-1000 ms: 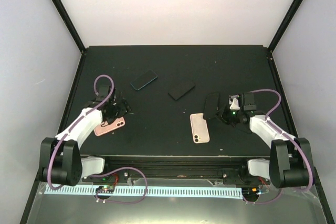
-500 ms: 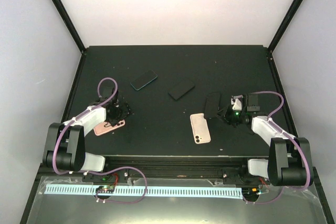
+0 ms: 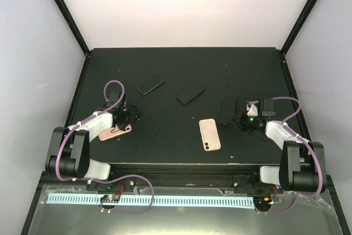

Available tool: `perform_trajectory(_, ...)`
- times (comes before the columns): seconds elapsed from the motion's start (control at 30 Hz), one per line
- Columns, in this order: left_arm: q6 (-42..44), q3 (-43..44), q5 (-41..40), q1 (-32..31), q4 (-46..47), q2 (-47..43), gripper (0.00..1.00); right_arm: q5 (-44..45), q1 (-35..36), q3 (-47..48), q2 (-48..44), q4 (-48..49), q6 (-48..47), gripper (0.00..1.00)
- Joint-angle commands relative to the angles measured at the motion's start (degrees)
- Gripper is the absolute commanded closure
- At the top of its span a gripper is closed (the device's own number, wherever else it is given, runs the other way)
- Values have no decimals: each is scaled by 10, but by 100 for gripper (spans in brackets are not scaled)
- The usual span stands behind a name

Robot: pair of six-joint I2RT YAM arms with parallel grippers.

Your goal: Put the phone into the phone case

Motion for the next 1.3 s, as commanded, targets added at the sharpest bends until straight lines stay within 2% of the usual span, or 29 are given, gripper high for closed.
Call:
perform_trajectory(0.0,-29,-4,55,-23,33,35,21,-8,-21,11,27,35,-21,94)
perform_trajectory(0.27,-48,17,62,-72,47,62,21,30,-21,11,29,28,-27,83)
perform_trajectory(0.53,-81,28,68,-151,70,71,21,63,-22,13,9,-3,-24,58)
perform_trajectory(0.87,-113,72,82,-239,92,96,21,56,-20,0,-41,-7,-14,36)
perform_trajectory(0.97,-83,104,84,-257,83,105,20,49,-20,-8,-61,-7,-11,31)
perform_trajectory(1.1,17,171,93,-266,49,128,17,26,-14,-19,-99,6,-9,18)
perform_trajectory(1.2,87,238,70,-267,-8,157,9,14,-7,-20,-126,11,-8,6)
perform_trajectory(1.23,119,260,53,-267,-24,165,3,11,-4,-20,-134,11,-6,3)
perform_trajectory(1.27,144,282,35,-266,-39,173,1,10,-1,-19,-143,12,-6,2)
